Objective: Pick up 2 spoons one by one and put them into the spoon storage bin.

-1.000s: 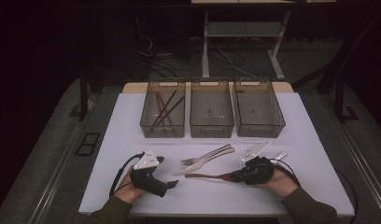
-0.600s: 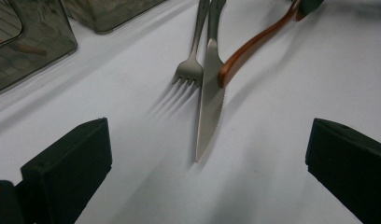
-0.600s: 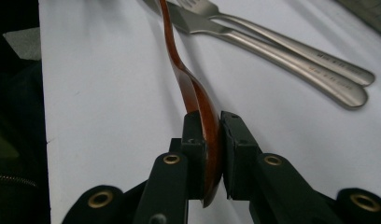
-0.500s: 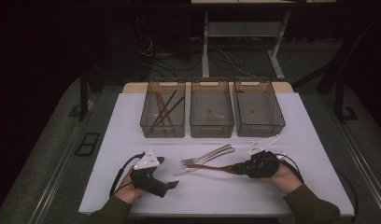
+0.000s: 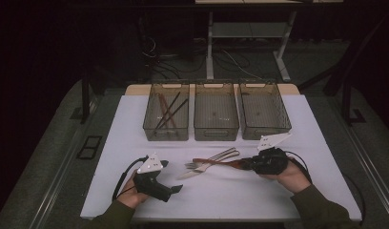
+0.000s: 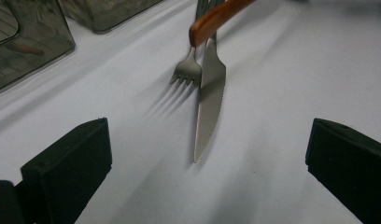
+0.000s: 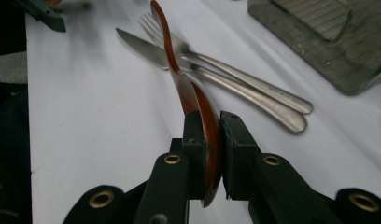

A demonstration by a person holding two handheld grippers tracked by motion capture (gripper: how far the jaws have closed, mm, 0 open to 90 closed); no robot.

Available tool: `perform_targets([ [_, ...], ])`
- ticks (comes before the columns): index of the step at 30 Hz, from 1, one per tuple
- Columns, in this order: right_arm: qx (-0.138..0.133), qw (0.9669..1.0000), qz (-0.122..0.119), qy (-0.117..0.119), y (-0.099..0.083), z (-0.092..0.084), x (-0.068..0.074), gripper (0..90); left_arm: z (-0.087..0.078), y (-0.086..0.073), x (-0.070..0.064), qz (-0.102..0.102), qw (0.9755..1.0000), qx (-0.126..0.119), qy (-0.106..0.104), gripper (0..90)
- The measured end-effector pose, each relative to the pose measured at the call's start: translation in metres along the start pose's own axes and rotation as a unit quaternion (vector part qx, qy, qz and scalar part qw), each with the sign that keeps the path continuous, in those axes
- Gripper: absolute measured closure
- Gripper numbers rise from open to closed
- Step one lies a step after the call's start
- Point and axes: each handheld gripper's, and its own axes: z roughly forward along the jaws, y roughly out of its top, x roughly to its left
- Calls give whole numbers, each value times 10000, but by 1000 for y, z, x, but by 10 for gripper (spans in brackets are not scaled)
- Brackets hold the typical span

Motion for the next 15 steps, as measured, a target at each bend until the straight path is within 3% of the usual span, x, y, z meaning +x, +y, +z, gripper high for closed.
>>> perform_targets([
  [15,-371,9984,133,-404,22,-15,-16,811,1,0,0,36,10000,7,-4,0],
])
